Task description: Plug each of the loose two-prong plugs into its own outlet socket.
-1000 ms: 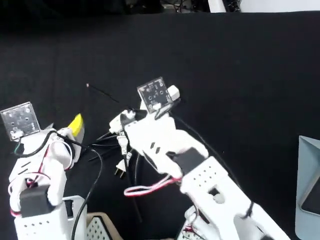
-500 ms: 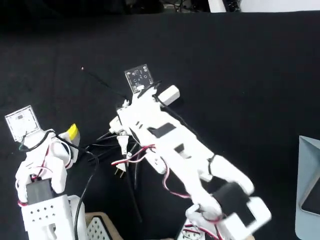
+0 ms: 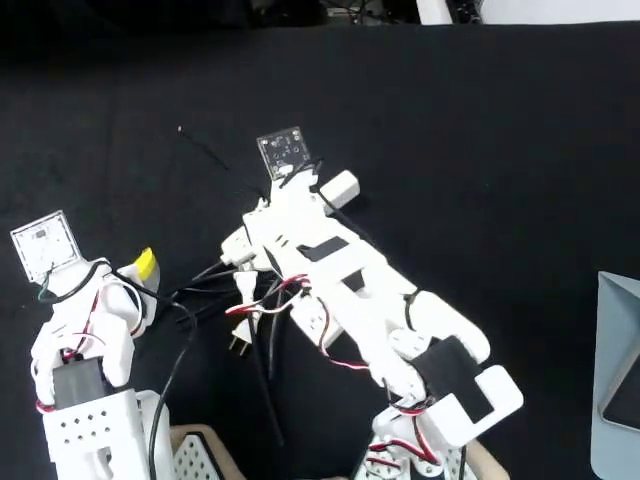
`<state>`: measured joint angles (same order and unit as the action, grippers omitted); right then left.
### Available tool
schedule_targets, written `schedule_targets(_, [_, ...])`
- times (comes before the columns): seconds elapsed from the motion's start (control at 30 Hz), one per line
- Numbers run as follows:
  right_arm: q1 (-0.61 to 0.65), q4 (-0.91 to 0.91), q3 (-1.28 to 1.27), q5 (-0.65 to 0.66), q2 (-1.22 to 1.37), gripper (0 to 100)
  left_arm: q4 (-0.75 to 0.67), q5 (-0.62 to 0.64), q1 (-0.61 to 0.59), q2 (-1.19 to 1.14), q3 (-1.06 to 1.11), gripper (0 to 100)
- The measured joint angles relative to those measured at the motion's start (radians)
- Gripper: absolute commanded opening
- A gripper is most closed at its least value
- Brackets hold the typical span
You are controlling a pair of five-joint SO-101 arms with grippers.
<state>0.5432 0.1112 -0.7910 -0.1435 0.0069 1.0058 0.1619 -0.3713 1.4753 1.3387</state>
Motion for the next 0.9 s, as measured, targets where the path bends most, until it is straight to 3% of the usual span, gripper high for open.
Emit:
schedule_targets(0.3, [0.014,-0.002,-0.006,0.086,0.0,1.1,0.0,0.0,0.0,0.0,0.0,25])
schedule_targets(0.73, [0.025,-0.003,-0.002,0.098,0.025,1.1,0.0,0.0,0.0,0.0,0.0,25])
schedule_targets(0.9, [0.026,0.072,0.083,0.13,0.086,1.1,0.0,0.0,0.0,0.0,0.0,25])
